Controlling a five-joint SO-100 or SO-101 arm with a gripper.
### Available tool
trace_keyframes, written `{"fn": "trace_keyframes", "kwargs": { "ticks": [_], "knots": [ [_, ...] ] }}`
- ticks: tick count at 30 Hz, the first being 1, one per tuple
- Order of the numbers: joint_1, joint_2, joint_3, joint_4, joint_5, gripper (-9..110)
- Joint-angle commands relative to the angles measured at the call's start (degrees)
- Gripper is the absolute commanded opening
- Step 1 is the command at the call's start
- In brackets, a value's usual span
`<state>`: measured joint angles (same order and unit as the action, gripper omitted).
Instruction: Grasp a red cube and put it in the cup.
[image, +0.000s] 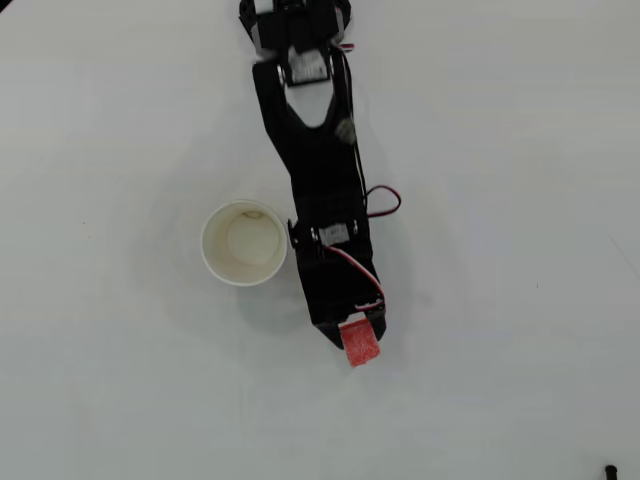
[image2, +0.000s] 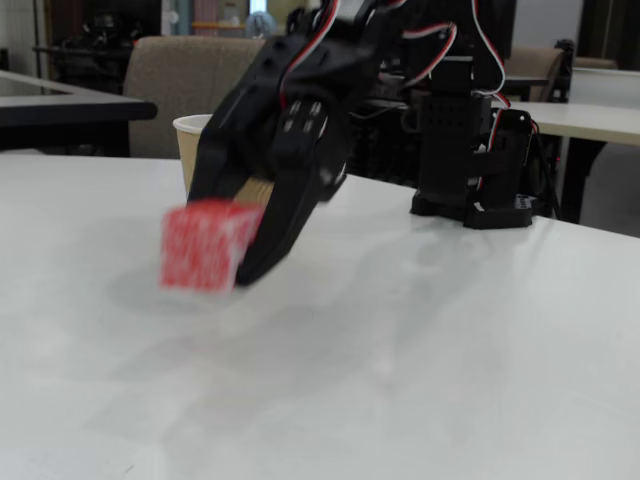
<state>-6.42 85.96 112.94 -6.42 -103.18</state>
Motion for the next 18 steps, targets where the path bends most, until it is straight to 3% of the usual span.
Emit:
{"fn": "trace_keyframes", "kwargs": {
  "ticks": [1, 18],
  "knots": [
    [0.4, 13.2, 2.5, 1.8, 1.1, 8],
    [4.7, 45.8, 21.0, 11.0, 3.3, 8]
  ]
}}
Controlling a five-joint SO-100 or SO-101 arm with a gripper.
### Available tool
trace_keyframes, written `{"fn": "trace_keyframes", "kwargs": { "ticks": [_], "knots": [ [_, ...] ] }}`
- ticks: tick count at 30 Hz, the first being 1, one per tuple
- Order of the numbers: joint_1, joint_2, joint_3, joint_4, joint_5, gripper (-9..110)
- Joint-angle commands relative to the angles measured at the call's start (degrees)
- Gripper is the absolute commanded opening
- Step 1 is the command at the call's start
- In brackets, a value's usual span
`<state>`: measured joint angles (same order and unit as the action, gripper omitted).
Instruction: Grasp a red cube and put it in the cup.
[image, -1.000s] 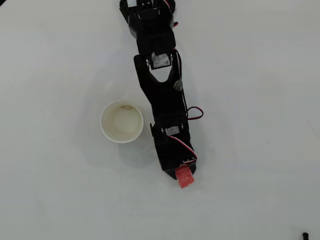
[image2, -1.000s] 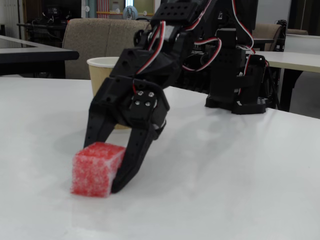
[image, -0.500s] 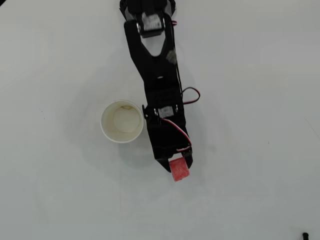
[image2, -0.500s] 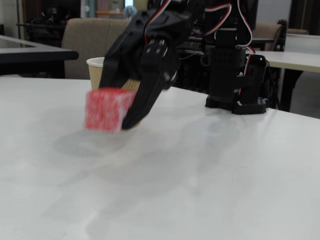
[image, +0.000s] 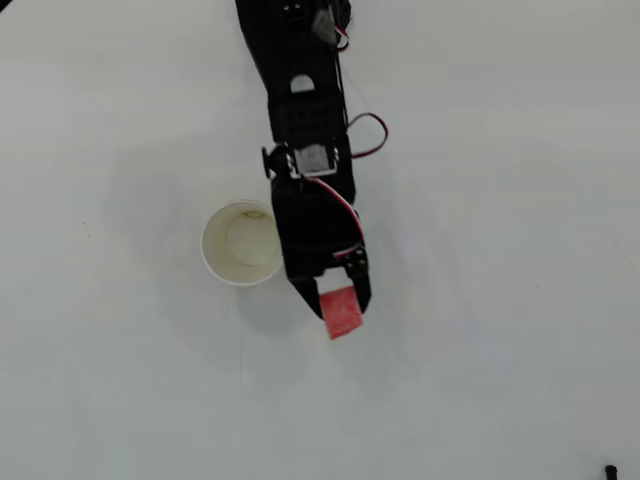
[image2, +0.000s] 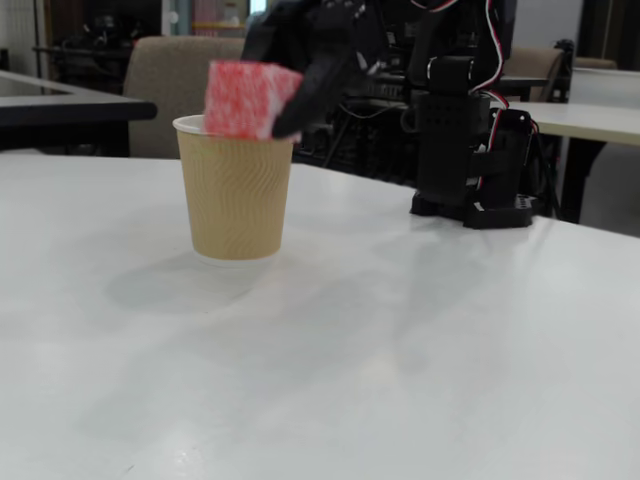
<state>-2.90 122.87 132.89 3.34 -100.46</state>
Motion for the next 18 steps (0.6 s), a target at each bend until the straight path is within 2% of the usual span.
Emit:
{"fn": "trace_keyframes", "kwargs": {
  "ticks": [1, 18],
  "knots": [
    [1.7, 10.2, 1.8, 1.9, 0.5, 8],
    [8.3, 15.6, 1.8, 8.3, 0.6, 8]
  ]
}}
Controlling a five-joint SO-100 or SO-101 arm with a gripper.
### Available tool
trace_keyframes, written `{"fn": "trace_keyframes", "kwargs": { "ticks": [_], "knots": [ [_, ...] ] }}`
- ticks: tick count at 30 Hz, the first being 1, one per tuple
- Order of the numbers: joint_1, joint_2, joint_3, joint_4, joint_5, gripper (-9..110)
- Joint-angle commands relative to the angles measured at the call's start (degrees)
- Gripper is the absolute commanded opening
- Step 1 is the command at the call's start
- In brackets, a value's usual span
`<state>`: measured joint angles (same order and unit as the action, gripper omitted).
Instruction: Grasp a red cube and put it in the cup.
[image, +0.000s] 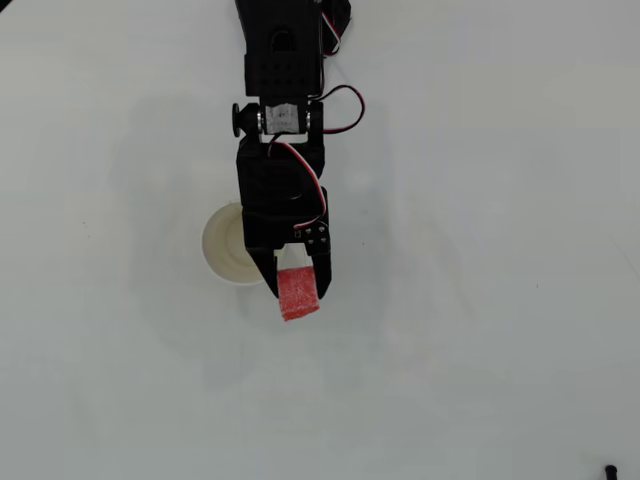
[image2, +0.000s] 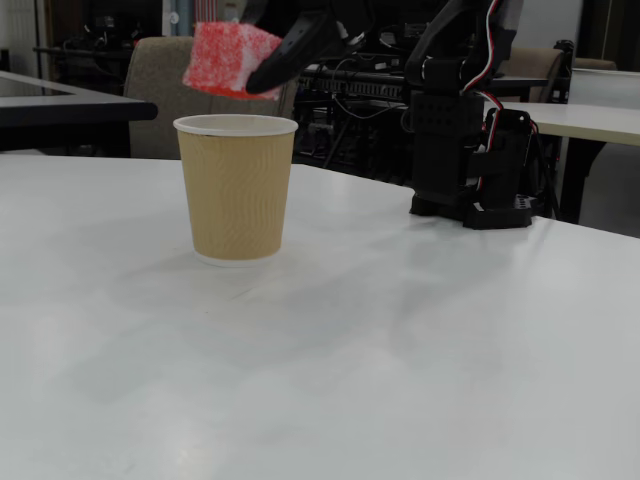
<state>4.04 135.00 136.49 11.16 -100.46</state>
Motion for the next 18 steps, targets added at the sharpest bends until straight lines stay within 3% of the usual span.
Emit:
{"fn": "trace_keyframes", "kwargs": {
  "ticks": [1, 18],
  "knots": [
    [1.8, 3.8, -1.6, 0.7, 0.6, 8],
    [6.6, 10.4, -1.3, 9.1, 0.6, 8]
  ]
}}
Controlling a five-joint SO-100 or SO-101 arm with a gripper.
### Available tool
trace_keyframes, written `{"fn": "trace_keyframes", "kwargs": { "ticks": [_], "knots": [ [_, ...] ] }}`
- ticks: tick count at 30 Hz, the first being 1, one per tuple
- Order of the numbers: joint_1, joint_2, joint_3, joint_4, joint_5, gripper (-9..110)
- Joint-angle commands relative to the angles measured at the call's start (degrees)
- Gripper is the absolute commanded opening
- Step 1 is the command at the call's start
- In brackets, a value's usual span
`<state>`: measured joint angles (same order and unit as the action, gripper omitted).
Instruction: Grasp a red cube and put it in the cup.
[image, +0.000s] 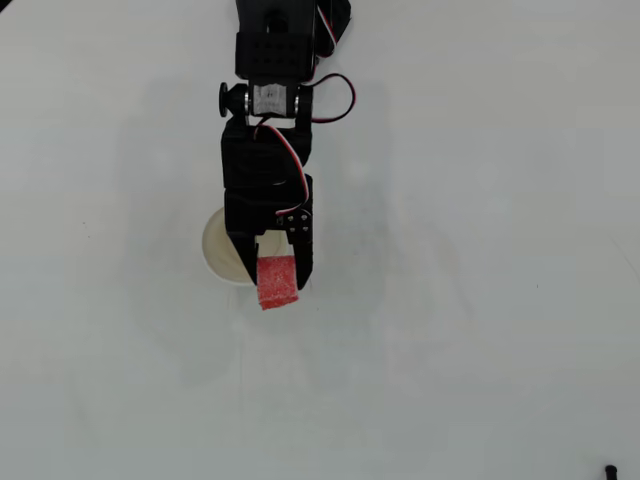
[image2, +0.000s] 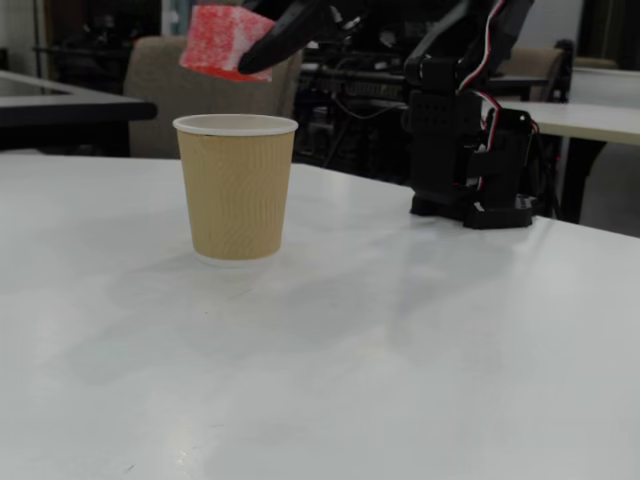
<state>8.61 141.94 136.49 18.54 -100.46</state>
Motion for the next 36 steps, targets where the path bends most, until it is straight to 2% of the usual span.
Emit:
{"fn": "trace_keyframes", "kwargs": {
  "ticks": [1, 36],
  "knots": [
    [2.4, 4.0, -1.2, 2.5, 0.6, 8],
    [7.6, 6.7, -1.1, 6.3, 0.6, 9]
  ]
}}
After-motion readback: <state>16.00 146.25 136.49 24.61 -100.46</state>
